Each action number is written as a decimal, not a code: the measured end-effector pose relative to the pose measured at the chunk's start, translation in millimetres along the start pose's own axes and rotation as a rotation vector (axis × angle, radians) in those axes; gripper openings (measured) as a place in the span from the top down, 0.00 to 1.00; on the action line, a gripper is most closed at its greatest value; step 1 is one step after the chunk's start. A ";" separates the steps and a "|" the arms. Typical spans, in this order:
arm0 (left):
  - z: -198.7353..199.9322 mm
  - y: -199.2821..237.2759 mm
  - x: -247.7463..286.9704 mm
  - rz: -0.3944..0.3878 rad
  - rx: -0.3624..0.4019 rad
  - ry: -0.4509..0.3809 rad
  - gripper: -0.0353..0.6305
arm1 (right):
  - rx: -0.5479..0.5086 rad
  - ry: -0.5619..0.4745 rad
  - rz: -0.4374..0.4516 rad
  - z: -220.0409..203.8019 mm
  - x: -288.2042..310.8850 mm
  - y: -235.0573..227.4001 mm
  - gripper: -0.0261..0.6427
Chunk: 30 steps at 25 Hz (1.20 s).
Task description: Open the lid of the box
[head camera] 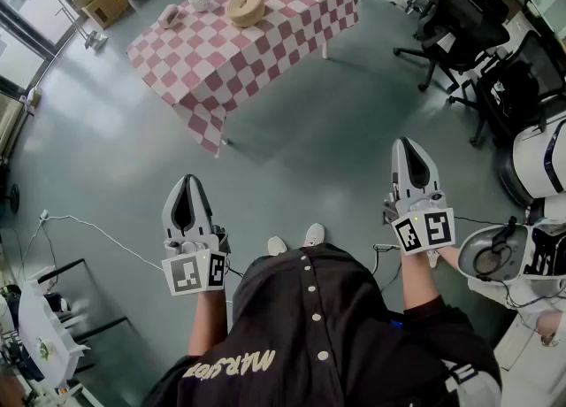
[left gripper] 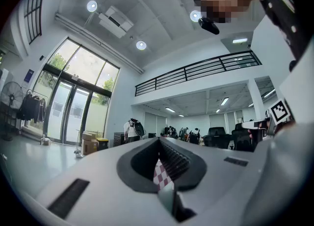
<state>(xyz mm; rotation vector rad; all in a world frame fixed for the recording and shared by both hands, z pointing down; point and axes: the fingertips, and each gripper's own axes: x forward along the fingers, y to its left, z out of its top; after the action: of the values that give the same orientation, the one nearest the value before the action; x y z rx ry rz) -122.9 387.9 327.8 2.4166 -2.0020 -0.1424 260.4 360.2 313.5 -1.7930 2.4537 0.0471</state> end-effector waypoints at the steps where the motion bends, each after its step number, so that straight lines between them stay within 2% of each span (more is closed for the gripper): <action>1: 0.3 -1.4 -0.7 -0.001 0.002 -0.002 0.93 | 0.001 -0.001 0.002 0.2 -1.6 -0.2 0.98; 11: 2.9 -10.2 -0.1 -0.020 0.005 -0.014 0.93 | 0.001 0.005 0.018 -1.3 -5.6 2.6 0.97; 20: 0.5 -9.2 -2.3 -0.012 0.000 -0.003 0.93 | 0.074 -0.022 0.025 -0.4 -8.6 3.3 0.96; 27: -4.0 -9.2 -4.2 -0.011 0.003 0.012 0.93 | 0.046 -0.005 0.027 -8.3 -8.3 8.5 0.96; 30: -3.9 -11.6 -6.2 -0.008 0.004 0.014 0.93 | 0.043 0.005 0.055 -9.8 -8.6 11.6 0.85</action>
<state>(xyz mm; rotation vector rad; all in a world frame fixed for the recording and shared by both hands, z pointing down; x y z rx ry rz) -112.4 395.9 331.4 2.4214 -1.9886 -0.1216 251.4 371.0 323.7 -1.7107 2.4867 -0.0061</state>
